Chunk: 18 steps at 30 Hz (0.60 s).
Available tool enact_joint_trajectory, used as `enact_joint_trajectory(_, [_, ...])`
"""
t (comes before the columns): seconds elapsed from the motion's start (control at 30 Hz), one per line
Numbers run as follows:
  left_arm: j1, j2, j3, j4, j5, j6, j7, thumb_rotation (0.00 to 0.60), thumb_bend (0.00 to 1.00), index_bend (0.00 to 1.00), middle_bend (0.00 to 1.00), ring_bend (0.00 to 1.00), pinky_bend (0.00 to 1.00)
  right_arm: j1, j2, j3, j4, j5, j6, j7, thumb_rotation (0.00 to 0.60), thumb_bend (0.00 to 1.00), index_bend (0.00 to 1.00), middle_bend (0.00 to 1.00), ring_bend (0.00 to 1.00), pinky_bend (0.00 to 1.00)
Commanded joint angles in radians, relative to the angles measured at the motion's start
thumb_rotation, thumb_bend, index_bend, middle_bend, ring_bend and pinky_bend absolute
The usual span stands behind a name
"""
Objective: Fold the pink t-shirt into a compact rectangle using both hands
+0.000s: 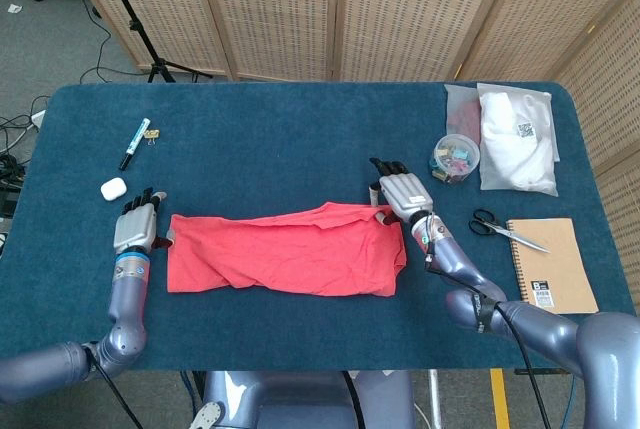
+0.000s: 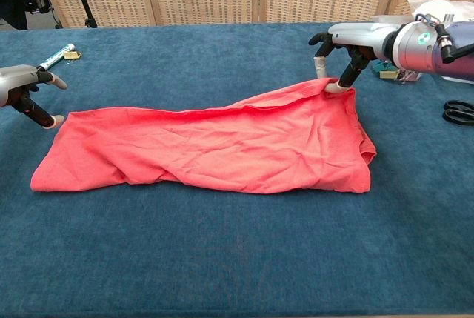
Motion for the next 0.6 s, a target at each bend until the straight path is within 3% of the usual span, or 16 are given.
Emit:
enact_joint_trajectory(0.03, [0.009, 0.008, -0.008, -0.011, 0.012, 0.008, -0.014, 0.600, 0.40, 0.00, 0.00, 0.00, 0.00, 0.000, -0.006, -0.003, 0.006, 0.001, 0.000, -0.003, 0.600, 0.49, 0.66, 0.00, 0.00, 0.00])
enact_joint_trajectory(0.1, [0.017, 0.017, -0.012, -0.023, 0.025, 0.012, -0.029, 0.600, 0.40, 0.00, 0.00, 0.00, 0.00, 0.000, -0.012, -0.005, 0.013, 0.002, 0.010, -0.012, 0.600, 0.45, 0.60, 0.00, 0.00, 0.00])
enact_joint_trajectory(0.17, [0.026, 0.031, -0.016, -0.041, 0.043, 0.020, -0.042, 0.600, 0.40, 0.00, 0.00, 0.00, 0.00, -0.002, -0.015, -0.013, 0.017, 0.012, 0.021, -0.038, 0.600, 0.22, 0.27, 0.00, 0.00, 0.00])
enact_joint_trajectory(0.23, [0.033, 0.041, -0.018, -0.055, 0.055, 0.025, -0.051, 0.600, 0.40, 0.00, 0.00, 0.00, 0.00, -0.005, -0.023, -0.011, 0.020, 0.039, 0.045, -0.065, 0.600, 0.04, 0.03, 0.00, 0.00, 0.00])
enact_joint_trajectory(0.27, [0.036, 0.046, -0.019, -0.061, 0.060, 0.028, -0.054, 0.600, 0.40, 0.00, 0.00, 0.00, 0.00, -0.007, -0.029, -0.007, 0.020, 0.052, 0.061, -0.076, 0.600, 0.00, 0.00, 0.00, 0.00, 0.00])
enact_joint_trajectory(0.43, [0.053, 0.079, -0.024, -0.108, 0.090, 0.047, -0.069, 0.600, 0.40, 0.00, 0.00, 0.00, 0.00, -0.019, -0.056, 0.002, 0.026, 0.076, 0.174, -0.155, 0.600, 0.00, 0.00, 0.00, 0.00, 0.00])
enact_joint_trajectory(0.6, [0.067, 0.114, -0.022, -0.152, 0.119, 0.052, -0.082, 0.600, 0.40, 0.00, 0.00, 0.00, 0.00, -0.041, -0.031, 0.021, -0.044, 0.079, 0.227, -0.166, 0.600, 0.00, 0.00, 0.00, 0.00, 0.00])
